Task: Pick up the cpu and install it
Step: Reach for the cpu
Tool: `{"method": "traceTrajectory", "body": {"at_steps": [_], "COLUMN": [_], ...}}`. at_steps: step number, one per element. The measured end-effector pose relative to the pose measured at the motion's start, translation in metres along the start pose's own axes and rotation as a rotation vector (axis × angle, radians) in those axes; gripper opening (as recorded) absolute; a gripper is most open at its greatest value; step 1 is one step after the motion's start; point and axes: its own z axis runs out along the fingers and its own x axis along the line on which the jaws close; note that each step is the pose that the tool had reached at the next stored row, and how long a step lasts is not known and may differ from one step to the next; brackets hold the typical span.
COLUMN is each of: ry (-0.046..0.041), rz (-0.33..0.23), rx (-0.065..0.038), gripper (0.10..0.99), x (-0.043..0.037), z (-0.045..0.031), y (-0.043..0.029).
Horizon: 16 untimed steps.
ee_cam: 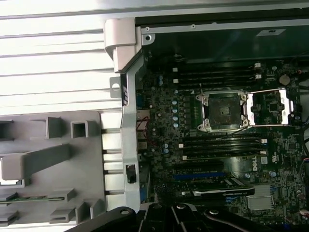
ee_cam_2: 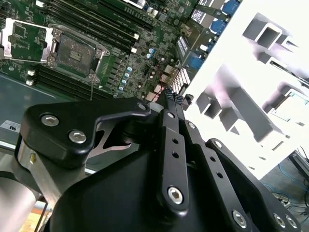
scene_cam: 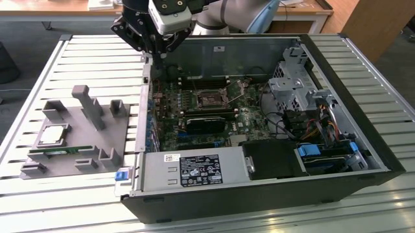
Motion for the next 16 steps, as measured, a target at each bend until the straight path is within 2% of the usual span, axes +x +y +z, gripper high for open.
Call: {"method": "traceTrajectory", "body": {"at_steps": [16], "ry": [0.0041], "rz": [0.000], "rx": [0.001], "gripper": [0.106], "x": [0.0079], "z": [0.0013], "y": [-0.0007]}}
